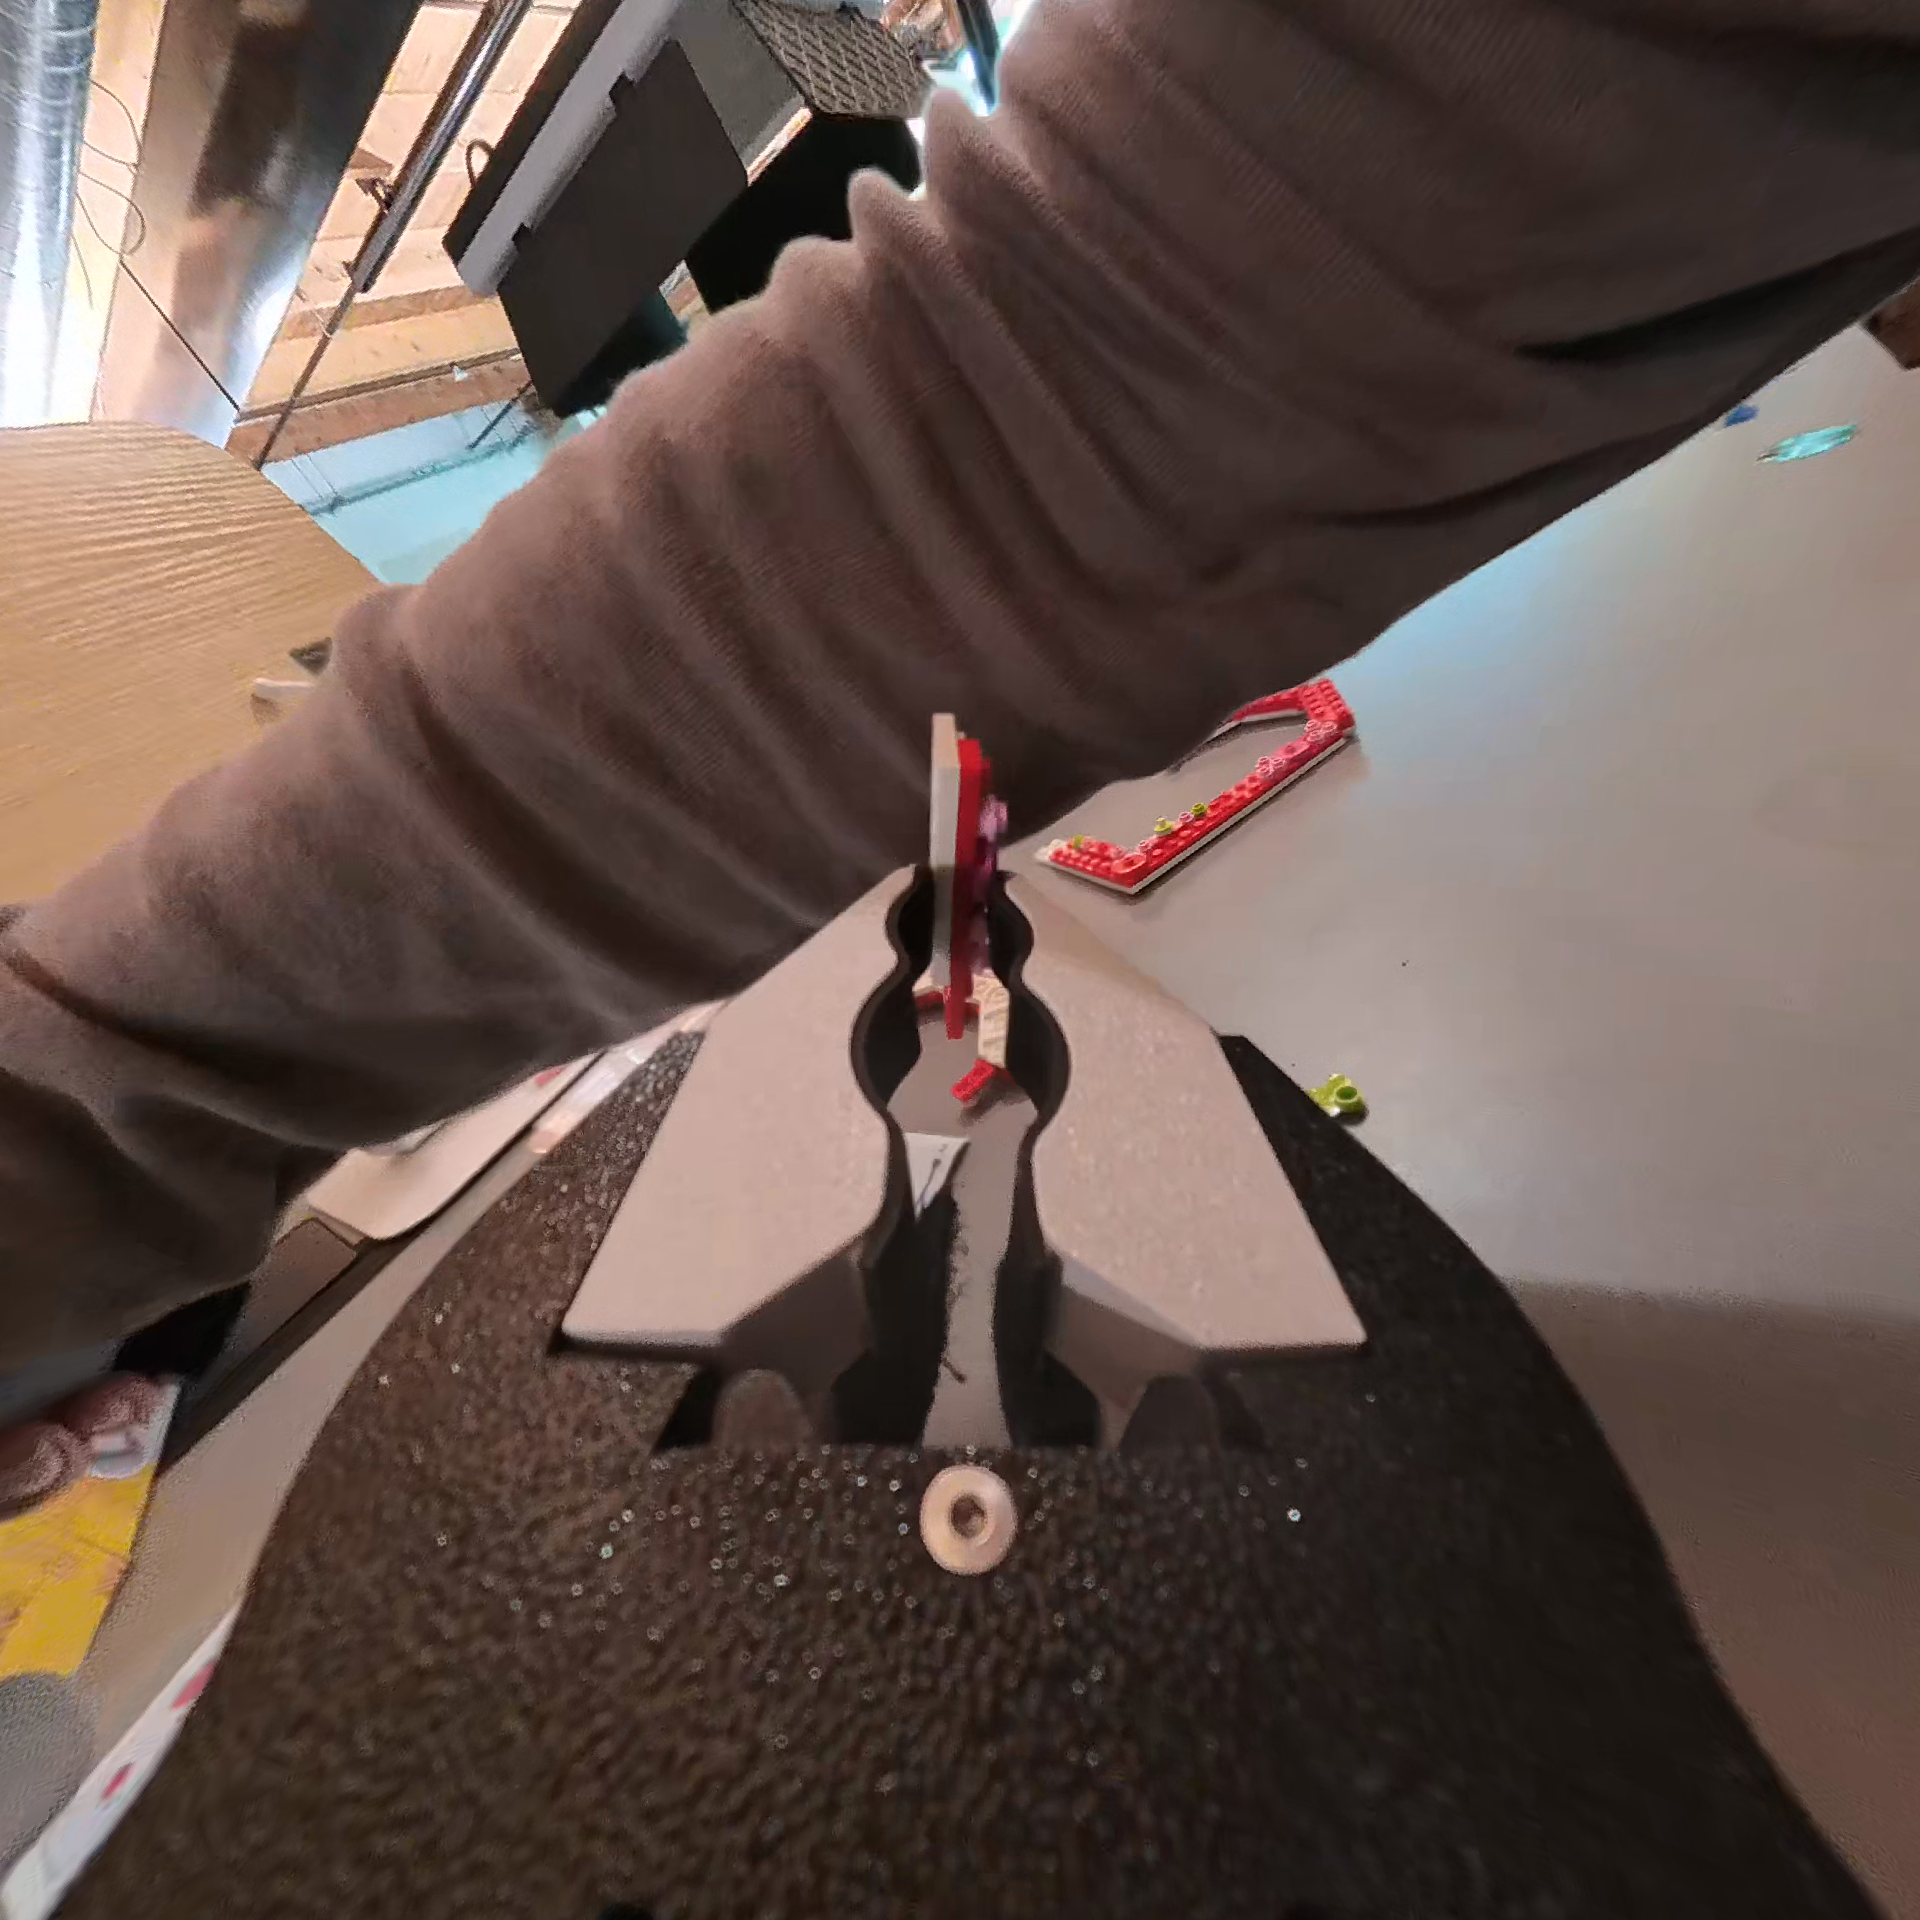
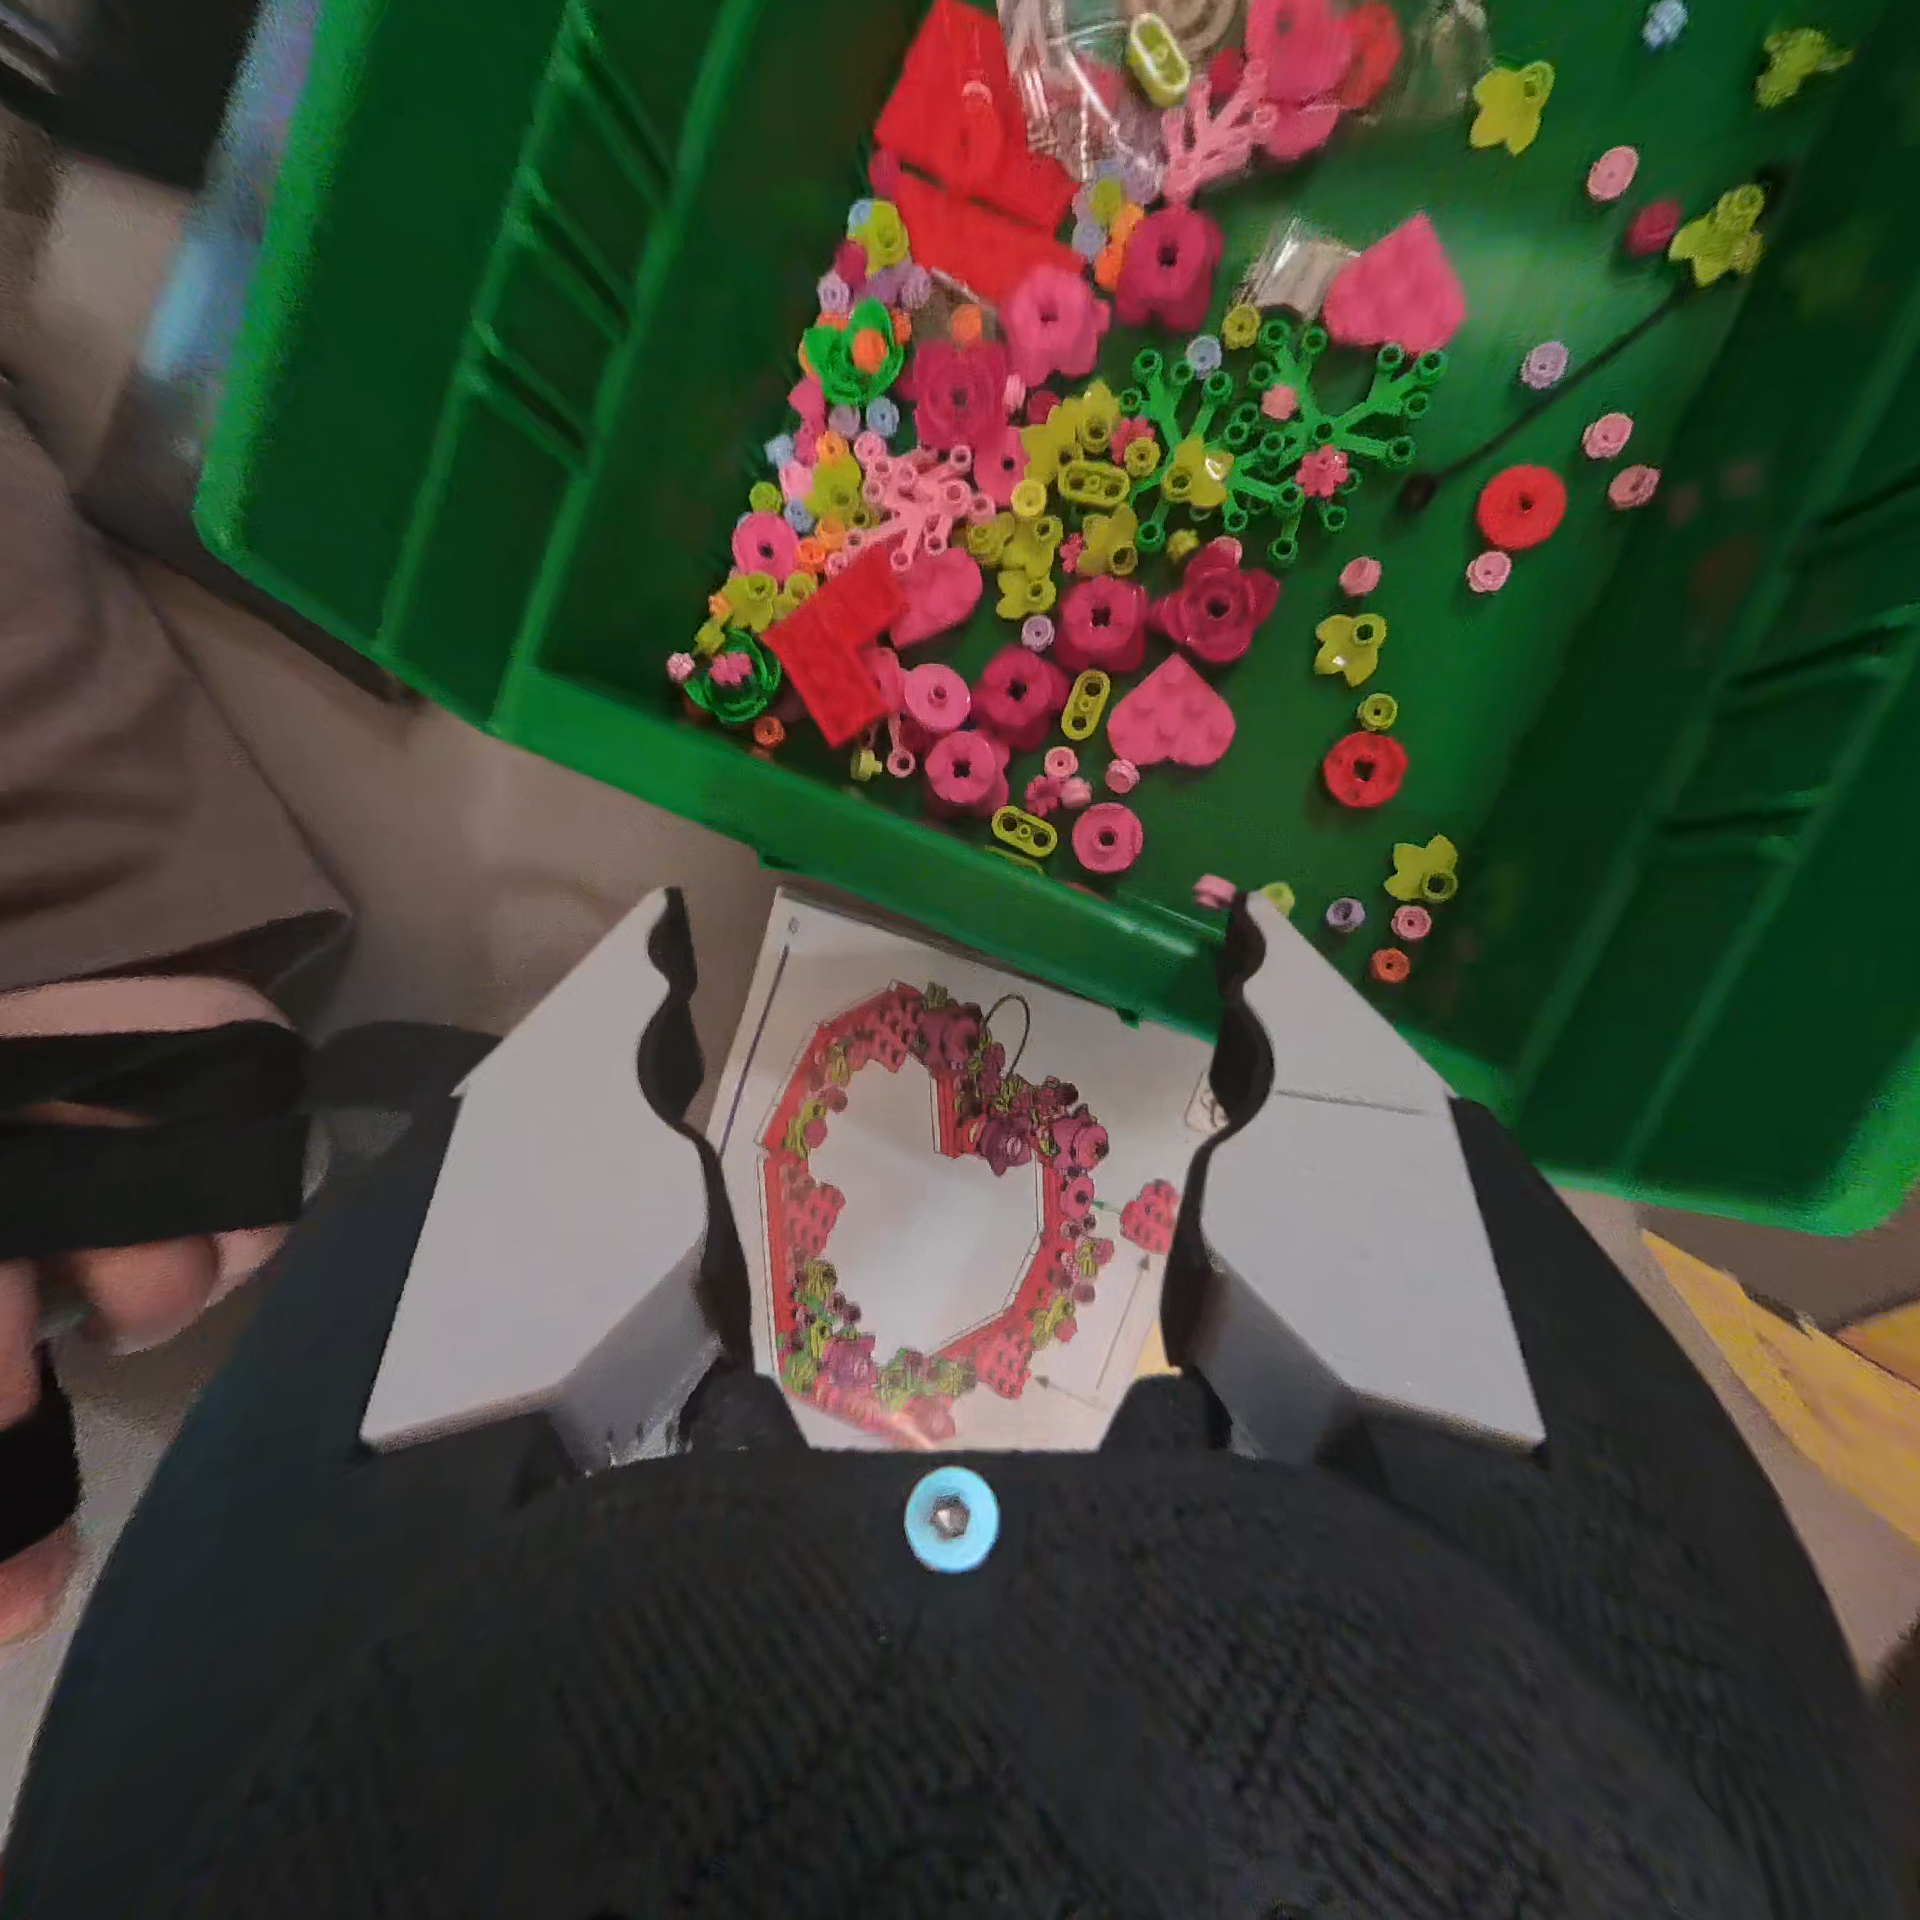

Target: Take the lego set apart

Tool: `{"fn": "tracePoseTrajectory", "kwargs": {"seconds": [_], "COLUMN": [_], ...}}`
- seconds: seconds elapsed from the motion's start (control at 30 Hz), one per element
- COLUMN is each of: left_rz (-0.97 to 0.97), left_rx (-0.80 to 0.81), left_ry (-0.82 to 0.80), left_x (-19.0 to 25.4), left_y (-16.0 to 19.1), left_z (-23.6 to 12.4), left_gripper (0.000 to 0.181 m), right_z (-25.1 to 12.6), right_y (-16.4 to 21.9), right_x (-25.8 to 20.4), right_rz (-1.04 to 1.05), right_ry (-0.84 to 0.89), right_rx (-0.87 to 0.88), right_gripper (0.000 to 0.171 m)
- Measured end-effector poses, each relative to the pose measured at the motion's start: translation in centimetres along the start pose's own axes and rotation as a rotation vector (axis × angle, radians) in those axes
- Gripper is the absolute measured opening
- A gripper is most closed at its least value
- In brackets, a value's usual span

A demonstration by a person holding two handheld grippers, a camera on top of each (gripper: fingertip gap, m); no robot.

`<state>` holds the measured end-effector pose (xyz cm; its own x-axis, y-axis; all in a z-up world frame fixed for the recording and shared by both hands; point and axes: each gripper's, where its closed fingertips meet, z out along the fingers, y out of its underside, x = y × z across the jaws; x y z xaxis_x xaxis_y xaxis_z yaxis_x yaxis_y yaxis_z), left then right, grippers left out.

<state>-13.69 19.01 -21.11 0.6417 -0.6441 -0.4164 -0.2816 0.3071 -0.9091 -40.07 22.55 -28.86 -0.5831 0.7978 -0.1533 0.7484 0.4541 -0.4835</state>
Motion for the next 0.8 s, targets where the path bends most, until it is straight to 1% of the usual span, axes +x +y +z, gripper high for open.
{"fn": "tracePoseTrajectory", "kwargs": {"seconds": [0.1,0.17,0.2,0.23,0.3,0.37,0.4,0.5,0.57,0.6,0.63,0.67,0.73,0.77,0.8], "left_rz": [-0.033,-0.04,-0.043,-0.043,-0.046,-0.053,-0.056,-0.057,-0.062,-0.065,-0.069,-0.073,-0.078,-0.079,-0.079], "left_rx": [-0.004,-0.004,-0.007,-0.009,-0.012,-0.014,-0.015,-0.021,-0.023,-0.022,-0.022,-0.022,-0.024,-0.026,-0.029], "left_ry": [0.015,0.02,0.021,0.022,0.024,0.03,0.032,0.037,0.04,0.04,0.042,0.044,0.05,0.053,0.056], "left_x": [0.1,0.2,0.2,0.2,0.2,0.2,0.3,0.3,0.3,0.3,0.3,0.3,0.4,0.4,0.5], "left_y": [0.1,0.1,0.2,0.2,0.3,0.4,0.4,0.5,0.5,0.5,0.5,0.5,0.6,0.6,0.7], "left_z": [0.2,0.2,0.3,0.3,0.3,0.3,0.4,0.4,0.4,0.3,0.3,0.3,0.4,0.4,0.4], "left_gripper": [0.007,0.007,0.007,0.007,0.007,0.007,0.007,0.007,0.007,0.006,0.006,0.006,0.006,0.006,0.006], "right_z": [-0.9,-0.6,-0.4,-0.4,-0.6,-0.6,-0.6,-1.2,-1.5,-1.9,-2.4,-2.8,-2.7,-2.5,-2.4], "right_y": [-0.6,0.6,1.0,0.9,-0.4,-1.8,-2.5,-4.2,-4.4,-4.4,-4.5,-4.5,-4.8,-5.2,-5.5], "right_x": [-0.2,-0.5,-0.4,-0.3,-0.5,-1.0,-1.0,-0.5,0.5,1.4,2.5,3.2,3.4,3.4,3.5], "right_rz": [-0.127,-0.154,-0.174,-0.205,-0.245,-0.239,-0.236,-0.28,-0.383,-0.479,-0.582,-0.678,-0.805,-0.836,-0.851], "right_ry": [0.092,0.095,0.112,0.138,0.16,0.147,0.143,0.181,0.263,0.352,0.463,0.536,0.575,0.58,0.587], "right_rx": [0.011,-0.087,-0.127,-0.135,-0.085,-0.025,0.002,0.06,0.017,-0.031,-0.096,-0.166,-0.241,-0.249,-0.259], "right_gripper": [0.101,0.103,0.107,0.111,0.108,0.106,0.101,0.076,0.065,0.042,0.024,0.006,0.006,0.015,0.038]}}
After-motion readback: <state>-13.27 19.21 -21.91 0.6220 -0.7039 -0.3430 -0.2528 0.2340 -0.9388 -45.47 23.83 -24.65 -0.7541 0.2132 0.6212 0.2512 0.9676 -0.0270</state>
